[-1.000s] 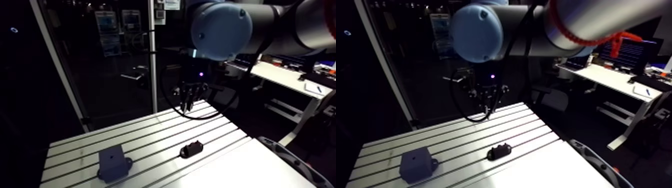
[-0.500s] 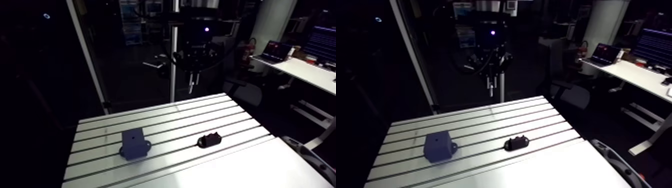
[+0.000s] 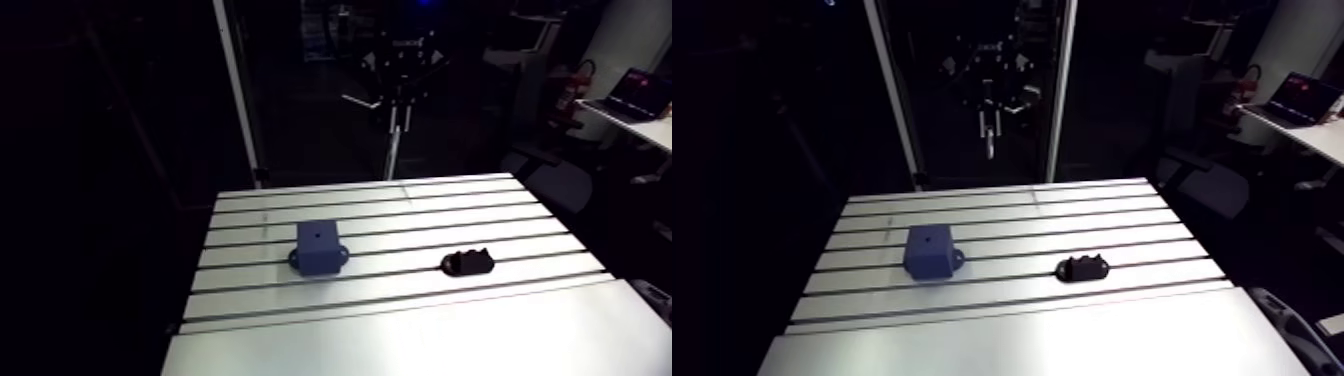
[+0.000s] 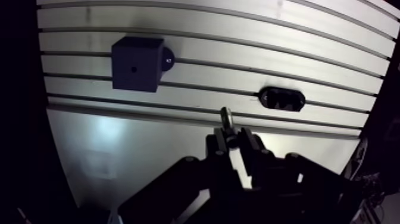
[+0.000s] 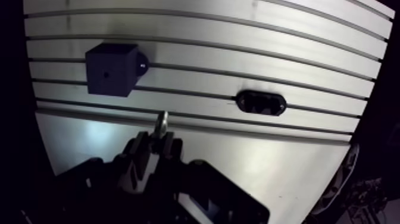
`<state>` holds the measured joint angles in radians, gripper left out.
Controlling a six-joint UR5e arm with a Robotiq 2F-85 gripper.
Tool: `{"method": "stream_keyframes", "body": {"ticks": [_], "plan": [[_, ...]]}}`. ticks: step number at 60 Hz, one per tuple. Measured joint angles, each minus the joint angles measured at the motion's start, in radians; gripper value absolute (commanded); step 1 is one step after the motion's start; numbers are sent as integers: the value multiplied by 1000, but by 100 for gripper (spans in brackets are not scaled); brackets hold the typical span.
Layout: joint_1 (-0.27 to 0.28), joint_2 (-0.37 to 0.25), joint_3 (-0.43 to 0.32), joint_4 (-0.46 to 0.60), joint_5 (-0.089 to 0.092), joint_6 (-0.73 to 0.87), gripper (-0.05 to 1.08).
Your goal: Pick up the M10 bolt and insert it into the hole until fully seated.
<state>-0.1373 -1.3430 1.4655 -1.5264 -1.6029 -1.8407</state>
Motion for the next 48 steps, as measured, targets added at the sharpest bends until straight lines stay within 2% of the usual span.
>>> {"method": "stream_keyframes", "body": {"ticks": [25,48], "plan": [[128,46,-30,-6,-5,48,108],[174,74,-16,-51,-3,90,108]]}}
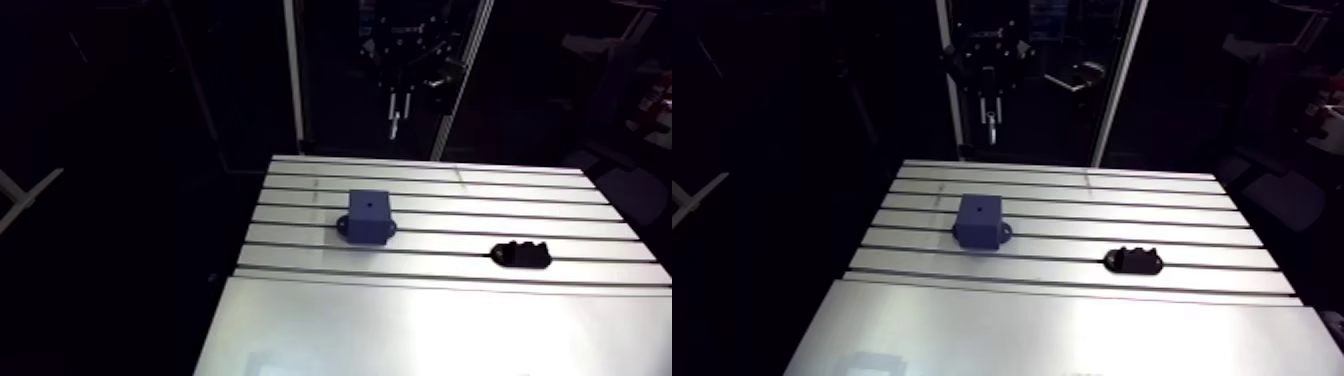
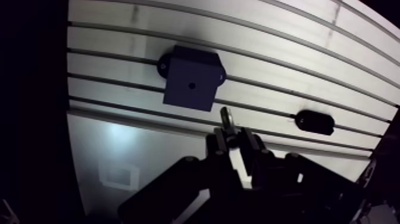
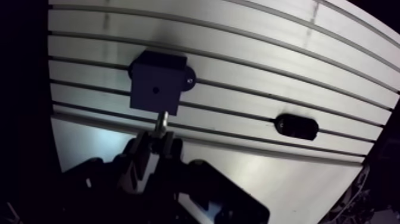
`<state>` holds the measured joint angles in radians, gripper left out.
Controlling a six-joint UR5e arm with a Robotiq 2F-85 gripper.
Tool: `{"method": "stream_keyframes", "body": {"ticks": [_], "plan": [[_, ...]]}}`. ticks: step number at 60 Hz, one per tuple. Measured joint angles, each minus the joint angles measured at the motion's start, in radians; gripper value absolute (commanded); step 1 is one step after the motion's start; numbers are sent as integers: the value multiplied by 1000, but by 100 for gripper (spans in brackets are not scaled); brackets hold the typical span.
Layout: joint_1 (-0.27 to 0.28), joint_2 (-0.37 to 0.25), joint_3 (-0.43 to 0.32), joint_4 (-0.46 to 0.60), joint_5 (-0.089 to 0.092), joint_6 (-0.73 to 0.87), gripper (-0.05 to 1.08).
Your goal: Pick up the M10 bolt and insert it into the hole until fully seated.
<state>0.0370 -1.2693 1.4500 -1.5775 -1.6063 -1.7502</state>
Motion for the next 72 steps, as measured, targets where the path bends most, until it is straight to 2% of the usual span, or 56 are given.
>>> {"method": "stream_keyframes", "body": {"ticks": [43,72], "plan": [[40,64,42,-50,-5,55,108],[40,70,71,-68,-3,59,108]]}}
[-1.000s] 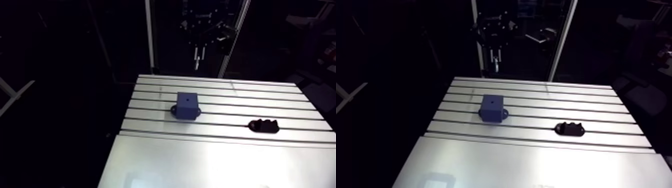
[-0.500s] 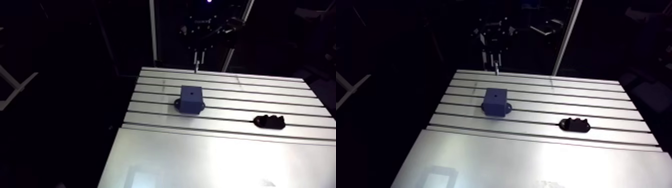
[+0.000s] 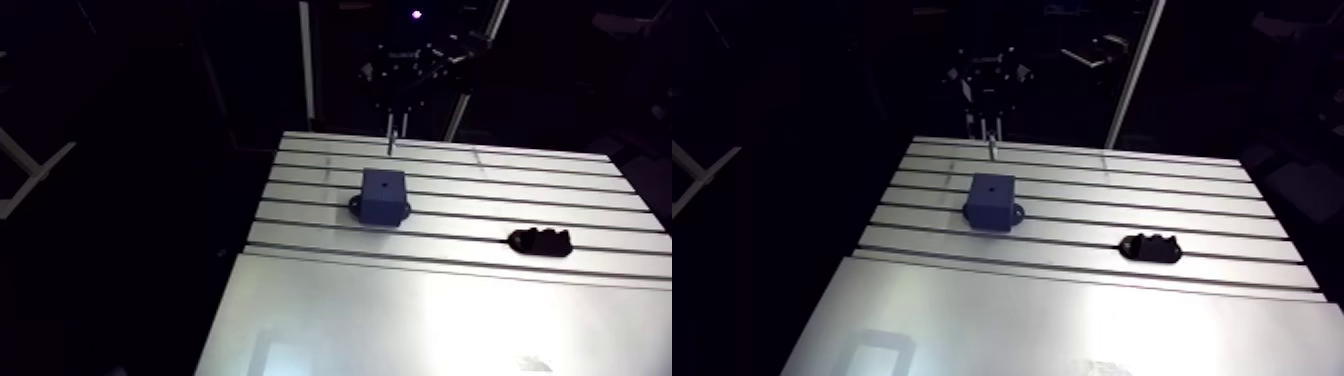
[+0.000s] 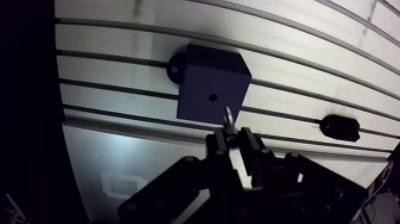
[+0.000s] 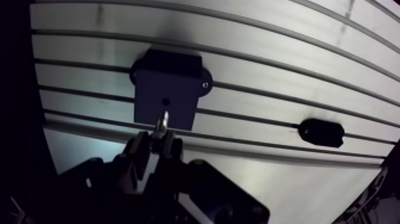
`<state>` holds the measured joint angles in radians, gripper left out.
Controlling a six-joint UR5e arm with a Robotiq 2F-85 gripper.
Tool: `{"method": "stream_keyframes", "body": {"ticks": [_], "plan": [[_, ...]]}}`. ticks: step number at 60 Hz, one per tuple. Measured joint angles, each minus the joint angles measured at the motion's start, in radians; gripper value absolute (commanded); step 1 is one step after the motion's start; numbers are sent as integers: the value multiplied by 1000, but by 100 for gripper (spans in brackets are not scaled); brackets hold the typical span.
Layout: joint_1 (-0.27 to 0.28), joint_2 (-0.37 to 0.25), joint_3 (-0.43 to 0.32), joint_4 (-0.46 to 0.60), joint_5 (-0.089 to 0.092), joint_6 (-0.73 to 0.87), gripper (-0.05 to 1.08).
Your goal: Pick up the M10 bolt and insert it into the hole until fully seated.
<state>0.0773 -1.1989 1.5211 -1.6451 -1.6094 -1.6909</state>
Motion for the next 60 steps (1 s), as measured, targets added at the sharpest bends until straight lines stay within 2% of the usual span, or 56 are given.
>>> {"method": "stream_keyframes", "body": {"ticks": [60], "plan": [[2,6,49,-42,0,0,108]]}}
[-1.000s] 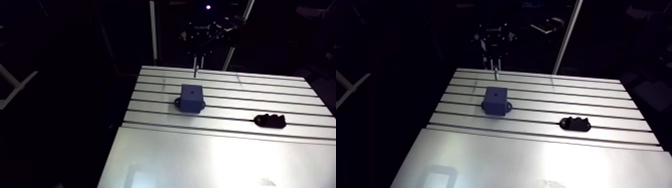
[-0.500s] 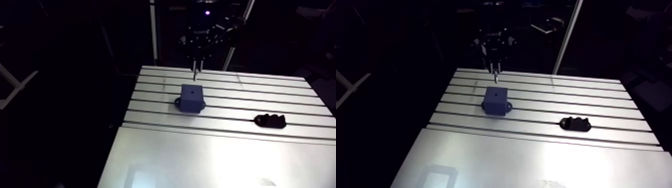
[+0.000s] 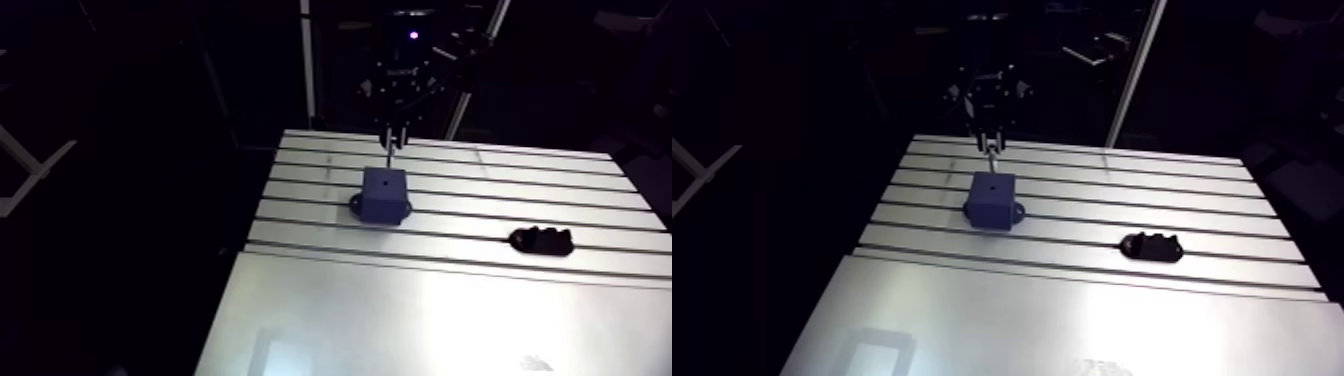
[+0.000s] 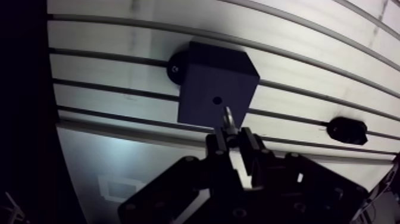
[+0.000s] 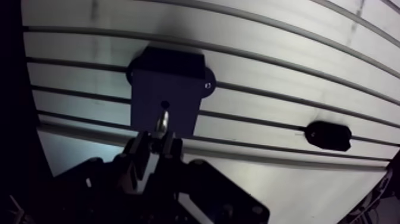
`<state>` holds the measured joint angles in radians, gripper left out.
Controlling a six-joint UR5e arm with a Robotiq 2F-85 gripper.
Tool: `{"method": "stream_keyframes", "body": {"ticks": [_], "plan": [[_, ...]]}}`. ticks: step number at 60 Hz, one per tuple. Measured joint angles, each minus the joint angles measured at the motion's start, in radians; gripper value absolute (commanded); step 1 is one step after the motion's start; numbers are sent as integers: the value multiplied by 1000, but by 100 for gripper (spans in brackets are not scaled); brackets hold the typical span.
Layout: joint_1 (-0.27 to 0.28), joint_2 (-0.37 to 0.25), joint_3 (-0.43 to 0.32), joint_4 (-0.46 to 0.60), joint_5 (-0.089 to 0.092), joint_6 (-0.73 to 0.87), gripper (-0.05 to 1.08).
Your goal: Pick up the M10 bolt and insert it into the hole until fully seated.
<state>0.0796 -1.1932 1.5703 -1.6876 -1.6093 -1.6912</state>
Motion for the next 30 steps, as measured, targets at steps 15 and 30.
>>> {"method": "stream_keyframes", "body": {"ticks": [15,30], "plan": [[3,3,12,-14,1,0,108],[5,6,20,-22,0,0,108]]}}
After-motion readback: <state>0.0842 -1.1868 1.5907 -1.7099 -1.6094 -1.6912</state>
